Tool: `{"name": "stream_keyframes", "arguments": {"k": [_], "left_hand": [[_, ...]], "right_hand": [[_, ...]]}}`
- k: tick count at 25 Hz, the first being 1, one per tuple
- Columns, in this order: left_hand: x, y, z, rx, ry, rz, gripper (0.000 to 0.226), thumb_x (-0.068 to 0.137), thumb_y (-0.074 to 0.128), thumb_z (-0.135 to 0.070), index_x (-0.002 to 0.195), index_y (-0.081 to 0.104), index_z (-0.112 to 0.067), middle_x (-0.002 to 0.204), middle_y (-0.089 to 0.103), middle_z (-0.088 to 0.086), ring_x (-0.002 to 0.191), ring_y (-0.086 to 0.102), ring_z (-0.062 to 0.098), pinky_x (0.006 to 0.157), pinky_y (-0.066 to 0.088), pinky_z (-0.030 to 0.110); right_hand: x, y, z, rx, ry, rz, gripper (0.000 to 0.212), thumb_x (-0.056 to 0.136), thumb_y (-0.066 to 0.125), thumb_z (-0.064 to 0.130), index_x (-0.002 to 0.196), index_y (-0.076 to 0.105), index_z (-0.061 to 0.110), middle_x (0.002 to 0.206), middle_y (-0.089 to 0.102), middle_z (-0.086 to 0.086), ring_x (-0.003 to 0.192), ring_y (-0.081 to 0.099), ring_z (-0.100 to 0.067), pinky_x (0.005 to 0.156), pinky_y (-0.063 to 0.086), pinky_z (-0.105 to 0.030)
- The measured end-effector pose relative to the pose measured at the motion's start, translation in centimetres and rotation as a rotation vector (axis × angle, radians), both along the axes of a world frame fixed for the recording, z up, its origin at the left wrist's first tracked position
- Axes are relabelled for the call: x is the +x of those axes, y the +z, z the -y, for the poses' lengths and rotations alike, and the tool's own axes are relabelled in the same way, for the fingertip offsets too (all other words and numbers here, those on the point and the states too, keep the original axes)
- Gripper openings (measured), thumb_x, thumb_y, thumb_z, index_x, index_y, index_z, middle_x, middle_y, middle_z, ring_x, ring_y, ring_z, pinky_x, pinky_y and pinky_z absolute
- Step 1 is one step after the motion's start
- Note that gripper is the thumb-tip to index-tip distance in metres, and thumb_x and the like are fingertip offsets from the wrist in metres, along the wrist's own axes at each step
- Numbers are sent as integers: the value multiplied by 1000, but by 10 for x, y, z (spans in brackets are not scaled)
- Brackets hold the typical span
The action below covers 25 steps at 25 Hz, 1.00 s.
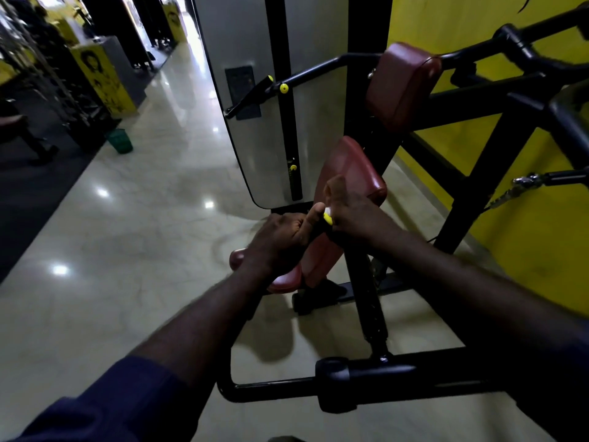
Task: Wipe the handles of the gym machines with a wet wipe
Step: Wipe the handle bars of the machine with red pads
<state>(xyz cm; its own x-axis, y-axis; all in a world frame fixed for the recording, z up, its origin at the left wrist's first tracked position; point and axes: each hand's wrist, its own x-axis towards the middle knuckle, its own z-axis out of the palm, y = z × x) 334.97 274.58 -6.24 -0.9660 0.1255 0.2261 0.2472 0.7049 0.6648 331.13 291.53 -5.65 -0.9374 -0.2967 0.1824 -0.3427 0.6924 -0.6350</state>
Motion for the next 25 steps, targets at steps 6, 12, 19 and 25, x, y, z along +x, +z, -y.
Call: {"name": "stream_keyframes", "arguments": {"k": [6, 12, 19, 25], "left_hand": [[1, -3, 4, -226, -57, -111, 84, 107, 11, -67, 108, 74, -11, 70, 61, 4, 66, 61, 30, 60, 47, 41], [1, 1, 3, -97, -23, -63, 71, 103, 29, -69, 71, 69, -20, 54, 57, -4, 59, 62, 12, 66, 51, 44], [0, -4, 6, -72, -12, -87, 70, 102, 32, -70, 66, 65, -20, 50, 53, -4, 60, 63, 21, 64, 51, 44], [-2, -9, 8, -52, -15, -100, 62, 103, 37, -70, 56, 58, -36, 49, 50, -6, 53, 54, 15, 61, 49, 42]], "right_hand": [[12, -17, -12, -265, 19, -153, 25, 106, 54, 35, 82, 61, 30, 81, 62, 9, 78, 60, -8, 74, 38, -22], [-3, 20, -18, -493, 92, 593, 52, 106, 51, 39, 96, 67, -9, 70, 64, -11, 63, 61, -21, 64, 48, -29], [2, 10, -9, -967, -166, 1023, 36, 104, 50, 29, 82, 66, 5, 58, 54, -3, 44, 52, -15, 48, 47, -25], [72, -11, -40, -251, -265, -135, 21, 97, 70, 24, 117, 79, 21, 95, 80, 0, 75, 65, 11, 67, 42, 1]]}}
